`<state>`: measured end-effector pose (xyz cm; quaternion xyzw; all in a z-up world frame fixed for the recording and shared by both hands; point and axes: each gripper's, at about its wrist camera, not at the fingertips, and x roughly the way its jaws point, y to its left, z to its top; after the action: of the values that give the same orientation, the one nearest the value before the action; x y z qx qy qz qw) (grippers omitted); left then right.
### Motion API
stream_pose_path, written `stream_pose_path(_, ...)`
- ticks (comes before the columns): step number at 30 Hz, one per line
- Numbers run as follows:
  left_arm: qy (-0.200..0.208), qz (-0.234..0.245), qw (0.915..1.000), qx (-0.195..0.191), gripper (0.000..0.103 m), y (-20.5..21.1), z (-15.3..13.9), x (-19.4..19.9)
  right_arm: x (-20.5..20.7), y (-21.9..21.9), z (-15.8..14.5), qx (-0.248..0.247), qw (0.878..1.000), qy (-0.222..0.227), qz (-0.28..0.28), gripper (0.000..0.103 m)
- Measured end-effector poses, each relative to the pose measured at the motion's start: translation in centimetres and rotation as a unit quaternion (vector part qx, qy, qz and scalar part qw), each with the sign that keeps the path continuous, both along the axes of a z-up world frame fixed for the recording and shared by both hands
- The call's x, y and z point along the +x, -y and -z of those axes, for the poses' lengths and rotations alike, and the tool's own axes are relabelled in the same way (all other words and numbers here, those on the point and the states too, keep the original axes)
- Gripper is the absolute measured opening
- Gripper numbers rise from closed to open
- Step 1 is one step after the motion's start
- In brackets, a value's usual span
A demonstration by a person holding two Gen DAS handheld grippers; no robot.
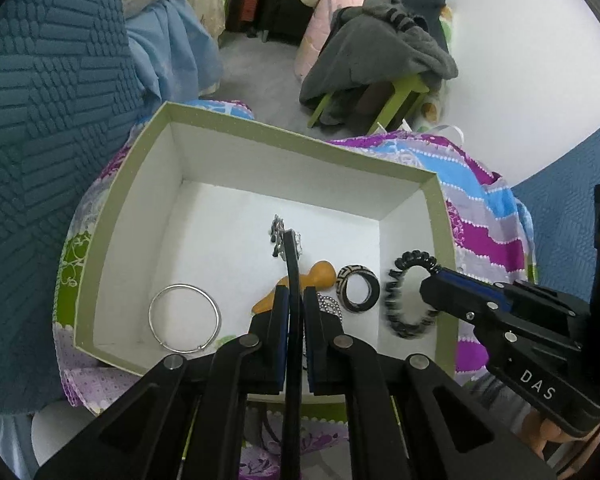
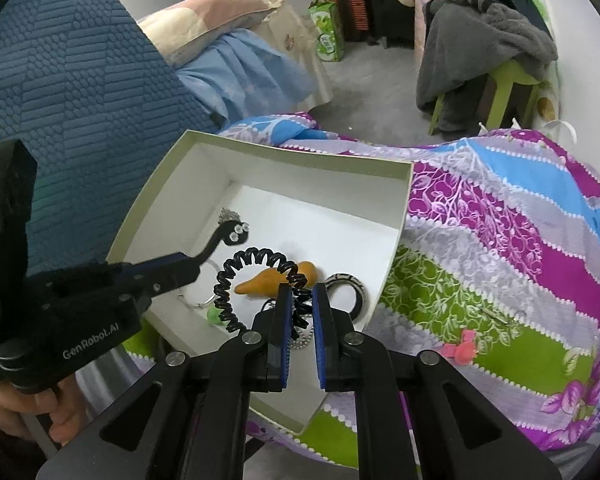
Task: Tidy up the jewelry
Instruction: 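Carry the hair tie and hairpin into the green box and open both tools, then move both tools from the box back over the cloth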
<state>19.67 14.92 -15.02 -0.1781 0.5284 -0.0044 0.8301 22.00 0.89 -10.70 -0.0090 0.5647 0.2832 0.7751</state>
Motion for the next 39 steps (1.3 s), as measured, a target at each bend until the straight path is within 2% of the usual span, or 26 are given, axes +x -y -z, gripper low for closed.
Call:
stream_pose_path(1,0.002,-0.001,1.0,0.002,0.007,0.0,-0.2,-0.1,0.0,0.1,-0.1,0.004,1.0,-0.002,-0.003,0.01)
stream_pose_path(4,0.01,-0.009,0.9999,0.006,0.008,0.1,-1.3,-0.1,-0.1,0.2,-1.0,0.009,1.0,0.009,-0.01,0.024)
stream_pose_path(5,0.011,-0.009,0.9999,0.008,0.011,0.2,-1.7,0.0,-0.2,0.3,-1.4,0.012,1.0,0.015,-0.013,0.025)
stream_pose_path(7,0.021,-0.014,0.9996,0.017,0.028,0.4,-2.7,-0.2,-0.2,0.6,-2.3,0.018,0.999,0.023,-0.016,0.025)
stream_pose_path(8,0.029,-0.014,0.9992,0.023,0.042,0.6,-3.3,-0.4,-0.3,0.9,-2.9,0.021,0.999,0.03,-0.015,0.025)
stream_pose_path(9,0.039,-0.014,0.9987,0.03,0.051,0.9,-4.0,-0.6,-0.3,1.1,-3.4,0.023,0.999,0.037,-0.015,0.025)
stream_pose_path(10,0.049,-0.015,0.9981,0.035,0.052,1.3,-4.7,-0.8,-0.2,1.4,-3.9,0.026,0.999,0.043,-0.015,0.026)
stream_pose_path(17,0.084,-0.015,0.9956,0.038,0.053,3.9,-7.8,-1.2,0.2,5.3,-7.1,0.045,0.995,0.084,0.002,0.026)
stream_pose_path(25,0.109,0.002,0.9936,0.029,0.053,8.6,-9.0,-0.6,0.5,10.7,-8.4,0.047,0.992,0.113,0.03,0.026)
stream_pose_path(29,0.113,0.02,0.9934,0.008,0.052,11.6,-8.3,-0.1,0.8,13.4,-7.5,0.038,0.992,0.112,0.035,0.026)
stream_pose_path(33,0.098,0.054,0.9937,-0.006,0.05,15.1,-6.9,0.6,1.1,16.0,-6.0,0.024,0.994,0.106,0.03,0.026)
stream_pose_path(39,0.071,0.098,0.9924,-0.022,0.05,19.5,-3.9,1.4,1.8,19.2,-1.9,0.002,0.997,0.082,-0.004,0.026)
